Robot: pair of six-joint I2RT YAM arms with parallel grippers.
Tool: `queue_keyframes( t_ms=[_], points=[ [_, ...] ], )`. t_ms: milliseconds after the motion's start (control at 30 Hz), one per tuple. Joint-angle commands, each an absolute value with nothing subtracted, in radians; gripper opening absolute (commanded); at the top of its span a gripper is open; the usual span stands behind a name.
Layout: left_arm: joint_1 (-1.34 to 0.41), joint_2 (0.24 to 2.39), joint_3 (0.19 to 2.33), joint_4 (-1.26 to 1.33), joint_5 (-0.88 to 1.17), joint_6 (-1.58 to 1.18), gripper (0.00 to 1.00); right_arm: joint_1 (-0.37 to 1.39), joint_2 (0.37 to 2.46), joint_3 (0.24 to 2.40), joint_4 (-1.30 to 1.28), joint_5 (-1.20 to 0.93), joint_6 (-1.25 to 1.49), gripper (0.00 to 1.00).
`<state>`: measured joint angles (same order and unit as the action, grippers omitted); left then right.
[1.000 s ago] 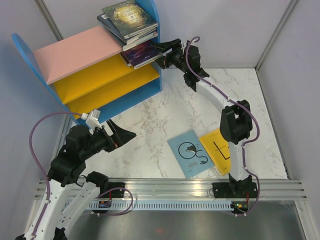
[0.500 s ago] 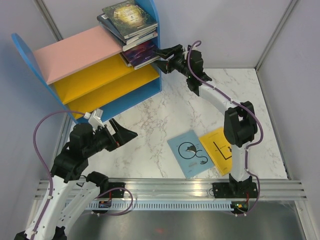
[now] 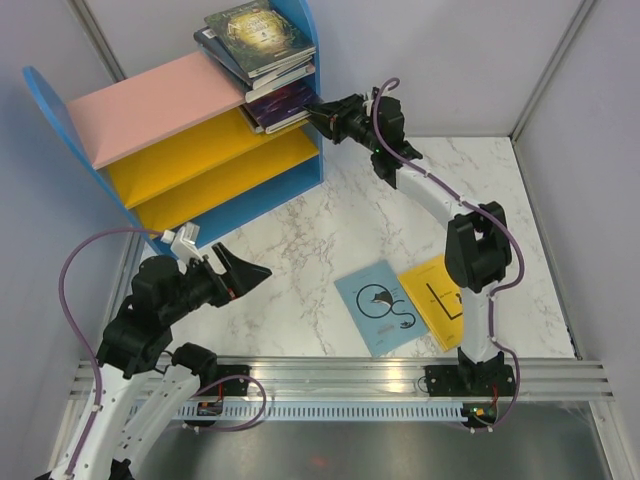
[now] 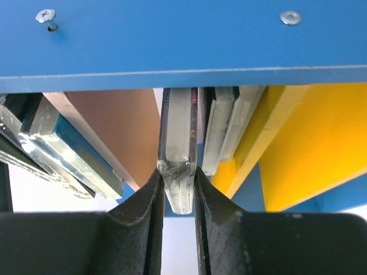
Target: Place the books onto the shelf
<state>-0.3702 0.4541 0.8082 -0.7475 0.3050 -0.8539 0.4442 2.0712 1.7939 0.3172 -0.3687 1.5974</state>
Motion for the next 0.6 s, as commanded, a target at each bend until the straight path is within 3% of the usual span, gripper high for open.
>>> queue_keyframes(
  t_ms=[0,467,567],
  points=[
    [-0.365,0.442,0.822,-0.753,0.272,-0.854,1.00,0.460,2.098,1.910,0.382,-0.351,1.632,0.00],
    [-0.365,0.410,0.907,-0.862,0.206,-0.805,1.00,0.479,2.238,2.121,0.290,-0.252,1.649,0.00],
    [-0.365,0.408,0.919,-0.879,0.195,-0.796,1.00,0.479,2.227,2.106,0.291,-0.258,1.647,0.28]
  ],
)
